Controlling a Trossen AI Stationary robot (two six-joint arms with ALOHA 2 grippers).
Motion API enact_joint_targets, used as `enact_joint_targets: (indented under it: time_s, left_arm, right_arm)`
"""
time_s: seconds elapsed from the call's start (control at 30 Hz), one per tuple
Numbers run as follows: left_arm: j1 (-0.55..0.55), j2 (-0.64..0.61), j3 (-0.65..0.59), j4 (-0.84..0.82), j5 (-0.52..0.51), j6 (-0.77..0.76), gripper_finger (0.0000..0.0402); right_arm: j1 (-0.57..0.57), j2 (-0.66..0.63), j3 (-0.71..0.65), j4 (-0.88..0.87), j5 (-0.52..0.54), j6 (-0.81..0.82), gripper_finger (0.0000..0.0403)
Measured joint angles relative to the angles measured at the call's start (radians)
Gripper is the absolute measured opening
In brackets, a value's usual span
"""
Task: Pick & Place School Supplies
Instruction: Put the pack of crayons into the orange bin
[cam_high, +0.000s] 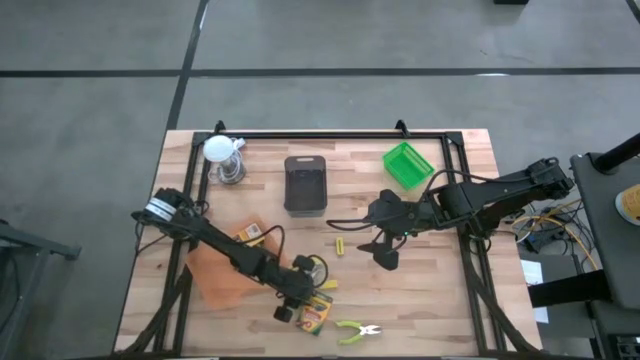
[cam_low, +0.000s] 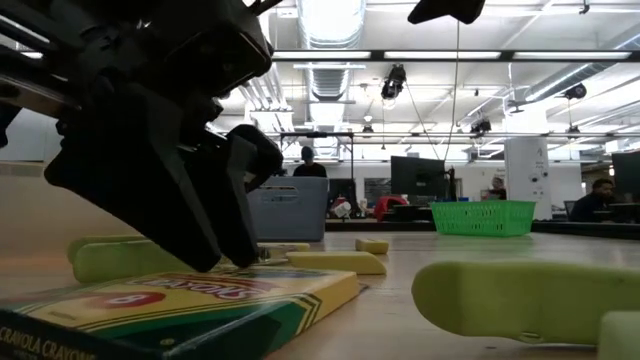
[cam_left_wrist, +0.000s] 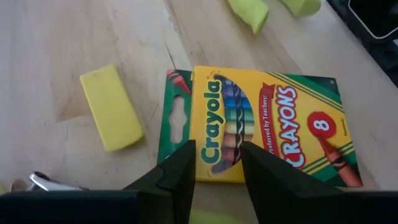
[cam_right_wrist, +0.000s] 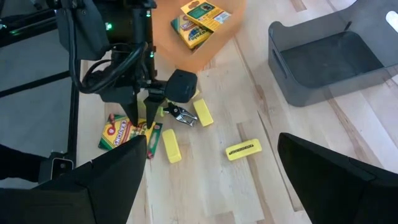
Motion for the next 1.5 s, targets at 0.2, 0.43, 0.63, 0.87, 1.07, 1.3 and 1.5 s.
enact_joint_targets:
  time_s: [0.2,0.43,0.63,0.87,1.07,1.3,1.5]
  left_arm:
    - [-0.023,-0.005,-0.001,-0.078,0.046,-0.066,0.0135]
    - [-0.054,-0.015,-0.001,-0.247,0.164,-0.305,0.0135]
    - [-0.069,-0.068,-0.004,-0.415,0.211,-0.448,0.0135]
    - [-0.073,-0.156,-0.004,-0.562,0.246,-0.588,0.0135]
    - [-0.074,-0.223,-0.006,-0.611,0.245,-0.685,0.0136]
    - [-0.075,-0.275,-0.011,-0.563,0.193,-0.651,0.0136]
    - [-0.076,-0.274,-0.009,-0.523,0.157,-0.59,0.0136]
  right_arm:
    - [0.0,0.0,0.0,0.0,0.0,0.0,0.0354]
    - [0.0,0.0,0.0,0.0,0.0,0.0,0.0354]
    - [0.0,0.0,0.0,0.0,0.0,0.0,0.0354]
    - [0.0,0.0,0.0,0.0,0.0,0.0,0.0354]
    - [0.0,0.0,0.0,0.0,0.0,0.0,0.0354]
    - [0.0,0.0,0.0,0.0,0.0,0.0,0.0354]
    - [0.0,0.0,0.0,0.0,0.0,0.0,0.0354]
